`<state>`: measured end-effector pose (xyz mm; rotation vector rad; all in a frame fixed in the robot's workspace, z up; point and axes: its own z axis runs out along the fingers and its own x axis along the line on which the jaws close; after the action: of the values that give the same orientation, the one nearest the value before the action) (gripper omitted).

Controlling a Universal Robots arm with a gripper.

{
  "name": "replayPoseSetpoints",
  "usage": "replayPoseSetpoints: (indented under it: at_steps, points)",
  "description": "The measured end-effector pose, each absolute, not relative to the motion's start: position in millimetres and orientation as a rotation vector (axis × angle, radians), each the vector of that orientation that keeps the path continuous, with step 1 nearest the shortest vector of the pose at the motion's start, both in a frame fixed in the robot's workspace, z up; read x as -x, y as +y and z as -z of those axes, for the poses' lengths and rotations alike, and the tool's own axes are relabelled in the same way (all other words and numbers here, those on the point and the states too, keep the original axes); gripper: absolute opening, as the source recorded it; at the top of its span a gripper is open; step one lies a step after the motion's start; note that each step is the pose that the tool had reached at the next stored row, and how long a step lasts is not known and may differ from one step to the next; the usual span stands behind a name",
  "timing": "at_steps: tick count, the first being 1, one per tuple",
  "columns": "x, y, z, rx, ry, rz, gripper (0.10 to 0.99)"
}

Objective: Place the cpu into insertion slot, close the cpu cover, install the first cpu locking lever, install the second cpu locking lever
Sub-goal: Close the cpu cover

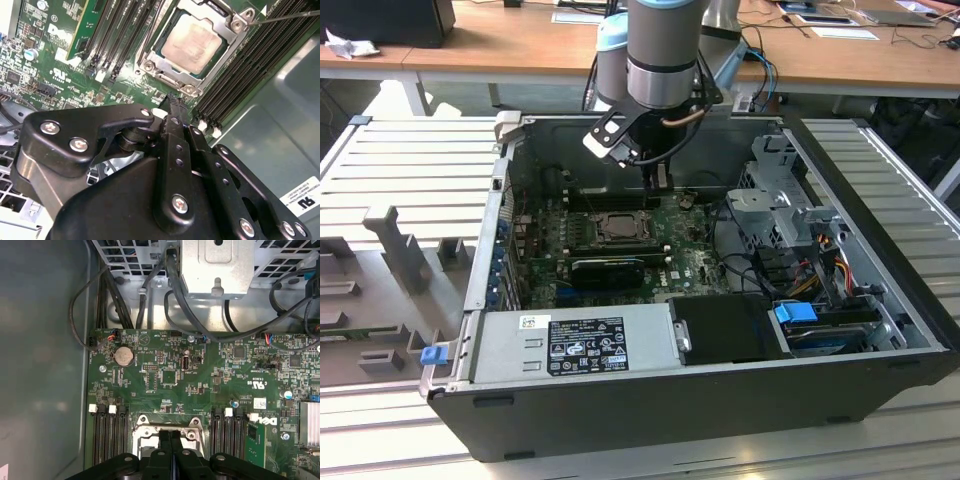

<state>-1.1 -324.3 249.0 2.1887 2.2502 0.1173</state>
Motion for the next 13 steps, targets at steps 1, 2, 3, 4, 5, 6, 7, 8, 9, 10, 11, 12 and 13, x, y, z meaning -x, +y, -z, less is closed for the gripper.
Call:
replayPoseSetpoints:
  at_steps: [1,2,3,4,5,6,7,8,9,10,11,12,13]
  points:
    - [2,-324,-249,-2.189,2.250,-0.117,0.106]
    - [3,-324,-249,-2.189,2.250,-0.117,0.106]
    - [5,-324,-249,-2.189,2.250,-0.117,0.106]
    - [5,-324,-248,-2.189,2.250,-0.117,0.106]
    - [7,-324,-248,-2.189,2.250,-0.117,0.106]
    - [7,-324,-248,-2.189,2.250,-0.117,0.106]
    - [9,-324,-248,-2.189,2.250,-0.117,0.106]
    - [11,-324,-248,-2.189,2.250,-0.117,0.106]
    - [12,-324,-248,-2.189,2.250,-0.117,0.106]
    - [14,-324,-248,-2.189,2.250,-0.117,0.106]
    - [16,-324,-248,-2.189,2.250,-0.117,0.106]
    - [17,-324,-247,-2.189,2.250,-0.117,0.106]
    - [19,-324,-247,-2.189,2.250,-0.118,0.106]
